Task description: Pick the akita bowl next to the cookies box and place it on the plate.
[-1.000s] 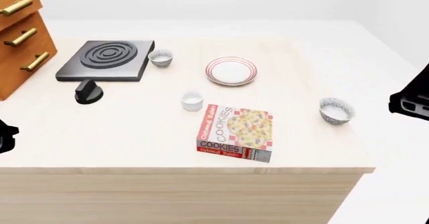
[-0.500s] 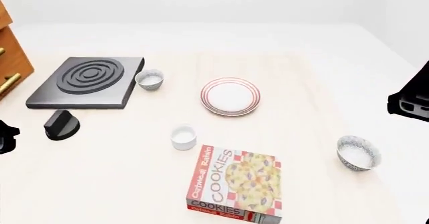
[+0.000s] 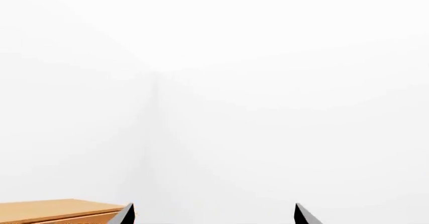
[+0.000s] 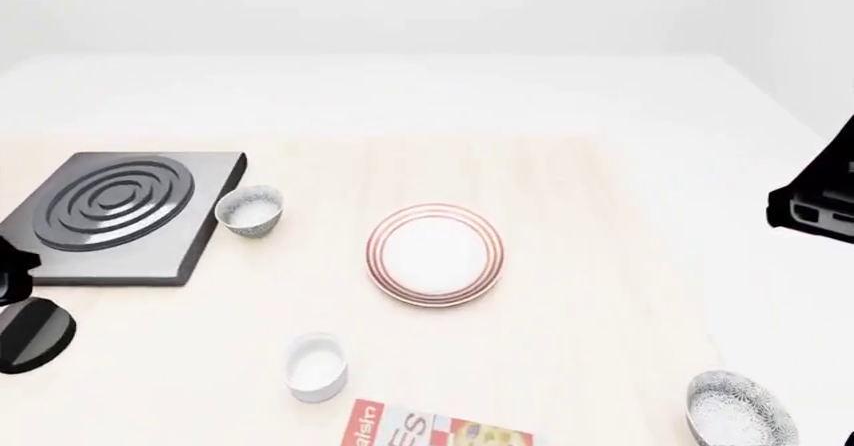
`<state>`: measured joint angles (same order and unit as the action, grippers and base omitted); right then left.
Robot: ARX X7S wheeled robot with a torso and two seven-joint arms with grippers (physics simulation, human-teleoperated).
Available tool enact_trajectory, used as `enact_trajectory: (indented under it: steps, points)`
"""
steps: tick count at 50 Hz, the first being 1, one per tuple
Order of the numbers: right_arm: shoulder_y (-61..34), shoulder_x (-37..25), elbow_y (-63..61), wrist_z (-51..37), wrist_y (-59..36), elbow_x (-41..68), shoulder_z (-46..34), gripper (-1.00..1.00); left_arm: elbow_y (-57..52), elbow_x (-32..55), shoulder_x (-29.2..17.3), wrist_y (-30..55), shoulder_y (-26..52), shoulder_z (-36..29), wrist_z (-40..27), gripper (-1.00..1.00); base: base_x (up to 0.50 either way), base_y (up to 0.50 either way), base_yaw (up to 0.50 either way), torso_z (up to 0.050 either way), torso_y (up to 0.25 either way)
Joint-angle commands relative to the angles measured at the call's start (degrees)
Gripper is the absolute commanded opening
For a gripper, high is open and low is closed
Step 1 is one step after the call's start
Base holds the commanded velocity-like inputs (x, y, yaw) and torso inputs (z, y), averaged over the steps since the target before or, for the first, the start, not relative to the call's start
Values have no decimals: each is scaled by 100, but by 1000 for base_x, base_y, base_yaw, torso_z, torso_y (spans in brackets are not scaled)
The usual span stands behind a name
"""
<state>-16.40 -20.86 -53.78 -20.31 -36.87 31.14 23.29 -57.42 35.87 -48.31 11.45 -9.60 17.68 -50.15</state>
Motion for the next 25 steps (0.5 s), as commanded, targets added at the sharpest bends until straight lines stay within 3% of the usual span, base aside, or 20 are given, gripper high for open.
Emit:
enact_trajectory:
  steps: [1, 10, 15, 16, 18, 19, 20, 21, 25]
  points:
    - [41, -32, 7, -29, 47, -34, -53, 100, 0, -3, -30, -40, -39, 7, -25, 100, 500, -160, 0, 0, 0]
    - [50, -88, 58, -51, 71, -129, -149, 100, -4, 18, -69, -40, -29, -37, -55, 100, 500, -164, 0, 0, 0]
    - [-311, -232, 157, -226, -253, -21, -129, 100, -23, 28, -95, -41, -23, -55, -81, 100, 0, 0, 0, 0, 0]
    - [-1171, -1092, 1017, -51, -1113, 839, -502, 100, -37, 6, -122, -50, 36, -157, -34, 100, 0, 0, 0, 0, 0]
    - [-2850, -784, 826, 1668, -2832, -880, -1019, 100, -48, 21, -139, -47, 36, -153, -49, 100, 0, 0, 0, 0, 0]
    - [-2944, -868, 693, 2527, -3691, -1740, -1018, 100, -48, 32, -148, -47, 35, -146, -56, 100, 0, 0, 0, 0, 0]
    - [-2924, -926, 713, 2731, -4551, -2012, -958, 100, -45, 29, -150, -52, 29, -147, -59, 100, 0, 0, 0, 0, 0]
    - [-2913, -1004, 721, 2464, -5311, -1638, -893, 100, -46, 32, -155, -54, 25, -147, -63, 100, 0, 0, 0, 0, 0]
    - [-2895, -1331, 823, 1250, -5307, 46, -597, 100, -48, 45, -178, -65, 16, -143, -80, 100, 0, 0, 0, 0, 0]
